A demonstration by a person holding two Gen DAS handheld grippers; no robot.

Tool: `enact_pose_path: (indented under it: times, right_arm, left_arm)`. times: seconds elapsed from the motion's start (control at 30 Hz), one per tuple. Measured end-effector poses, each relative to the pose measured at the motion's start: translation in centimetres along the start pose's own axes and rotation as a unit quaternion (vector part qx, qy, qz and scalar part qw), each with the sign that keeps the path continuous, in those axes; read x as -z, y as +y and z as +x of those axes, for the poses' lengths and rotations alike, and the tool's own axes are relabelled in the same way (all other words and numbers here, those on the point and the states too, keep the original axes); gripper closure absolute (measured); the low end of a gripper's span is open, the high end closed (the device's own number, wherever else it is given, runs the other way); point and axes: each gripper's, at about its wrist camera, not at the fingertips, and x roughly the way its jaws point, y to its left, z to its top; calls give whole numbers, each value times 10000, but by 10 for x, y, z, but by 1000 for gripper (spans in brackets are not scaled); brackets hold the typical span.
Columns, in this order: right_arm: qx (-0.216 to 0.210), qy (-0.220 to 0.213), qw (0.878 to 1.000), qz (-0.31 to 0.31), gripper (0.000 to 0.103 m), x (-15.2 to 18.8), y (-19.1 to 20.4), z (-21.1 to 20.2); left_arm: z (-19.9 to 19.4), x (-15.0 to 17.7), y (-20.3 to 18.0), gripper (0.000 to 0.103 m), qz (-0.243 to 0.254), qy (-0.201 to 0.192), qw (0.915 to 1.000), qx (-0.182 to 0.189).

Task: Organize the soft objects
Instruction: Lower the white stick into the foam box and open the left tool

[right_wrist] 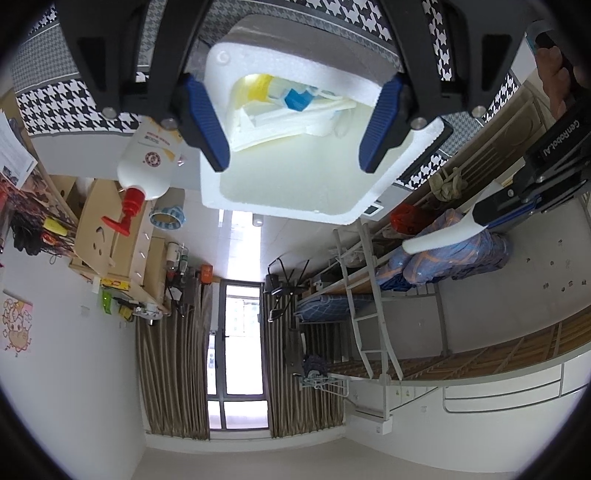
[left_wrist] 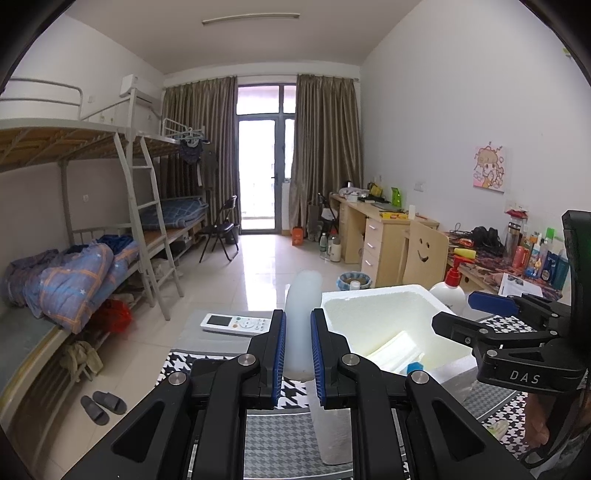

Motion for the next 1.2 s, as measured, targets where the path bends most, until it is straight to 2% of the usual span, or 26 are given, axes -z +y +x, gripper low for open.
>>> enact_pose_path:
  times: [0.17, 0.27, 0.33, 0.37, 0.9, 1.2]
  right_arm:
    - [83, -37, 10000, 33, 26, 2, -7, -7]
    - [129, -123, 9998, 27, 16, 4, -14, -14]
    - [199, -243, 9995, 39, 5, 4, -17, -20]
    - [213, -283, 9994, 43, 4, 4, -18, -22]
    - [681, -484, 9965, 54, 3, 17, -54, -56]
    - [845, -444, 9953, 161, 3, 29, -71, -63]
  left_arm:
    - [3, -1, -4, 88, 19, 9, 10000, 82]
    - [6, -3, -11, 88, 26, 5, 9999, 141]
    - [5, -3, -10, 88, 53, 2, 9998, 187]
    - [7, -3, -13, 88, 66, 13, 9998, 204]
    - [28, -9, -57, 88, 210, 143, 9976, 644]
    - [39, -10, -73, 88, 203, 224, 9974, 654]
